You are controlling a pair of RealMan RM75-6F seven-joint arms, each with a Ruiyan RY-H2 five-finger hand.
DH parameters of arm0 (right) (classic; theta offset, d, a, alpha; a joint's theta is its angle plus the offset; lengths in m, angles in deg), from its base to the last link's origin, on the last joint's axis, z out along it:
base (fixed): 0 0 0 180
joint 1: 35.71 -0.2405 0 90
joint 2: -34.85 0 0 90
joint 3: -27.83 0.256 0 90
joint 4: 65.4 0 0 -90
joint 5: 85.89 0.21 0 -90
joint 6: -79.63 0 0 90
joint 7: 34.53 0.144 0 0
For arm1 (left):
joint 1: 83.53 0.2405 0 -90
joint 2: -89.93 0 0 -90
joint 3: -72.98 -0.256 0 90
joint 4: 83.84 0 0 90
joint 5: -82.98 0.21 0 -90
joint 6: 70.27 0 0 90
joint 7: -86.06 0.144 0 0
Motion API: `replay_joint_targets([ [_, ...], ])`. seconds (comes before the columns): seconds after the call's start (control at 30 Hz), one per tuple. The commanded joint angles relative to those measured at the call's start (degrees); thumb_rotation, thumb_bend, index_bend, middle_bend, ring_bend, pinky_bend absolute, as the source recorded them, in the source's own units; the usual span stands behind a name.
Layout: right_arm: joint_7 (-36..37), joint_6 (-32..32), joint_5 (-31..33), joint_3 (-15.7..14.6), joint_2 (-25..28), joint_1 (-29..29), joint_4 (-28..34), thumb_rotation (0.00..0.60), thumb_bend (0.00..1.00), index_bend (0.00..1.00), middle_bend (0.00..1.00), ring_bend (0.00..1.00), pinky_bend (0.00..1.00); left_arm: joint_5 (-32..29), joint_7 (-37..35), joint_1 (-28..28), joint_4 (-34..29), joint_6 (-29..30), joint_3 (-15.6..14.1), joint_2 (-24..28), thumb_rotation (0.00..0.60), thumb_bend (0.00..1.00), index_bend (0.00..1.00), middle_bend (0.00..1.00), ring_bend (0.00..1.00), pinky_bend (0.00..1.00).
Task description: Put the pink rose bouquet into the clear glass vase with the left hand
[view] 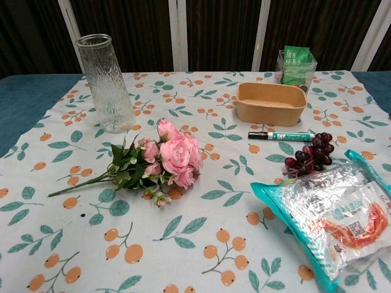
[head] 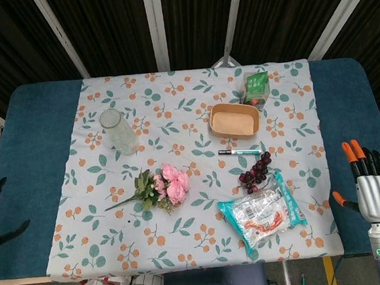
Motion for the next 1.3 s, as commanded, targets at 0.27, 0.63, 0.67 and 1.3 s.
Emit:
replay_joint_targets([
  [0.27,0.25,-0.64,0.18,-0.41,0.97,0.19,-0.25,0.6,0.18,0.02,0.0,0.0,0.0,0.65,0.47,-0.09,-1.59,-0.11,-0.28,0.1,0.6,0.16,0.1,0.02,0.0,0.08],
  [0.63,0.74,0.05,-0.32,-1.01,1.58,0.94,1.19,0.6,0.18,0.02,0.0,0.0,0.0,-0.89,-3.43,-0.67,-5.21,-3.86,-1.24,-1.47,0.6,0.12,0.09,0.02,0.0,0.08],
  [0.67,0.92,0.06,-0.33,-1.03,1.71,1.0,1.26,0.6,0.18,0.02,0.0,0.0,0.0,-1.77,-4.01,-1.26,-6.71,-5.79,-1.28,-0.94,0.6,0.12,0.09,0.02,0.0,0.08],
  [1.3,3.96,-0.93,-0.37,-1.13,2.73,0.93,1.19,0.6,0.18,0.02,0.0,0.0,0.0,-32.49,18.96,-22.62,-25.05,-25.7,6.93,-9.66,0.6,0.1,0.07,0.01,0.0,0.08],
])
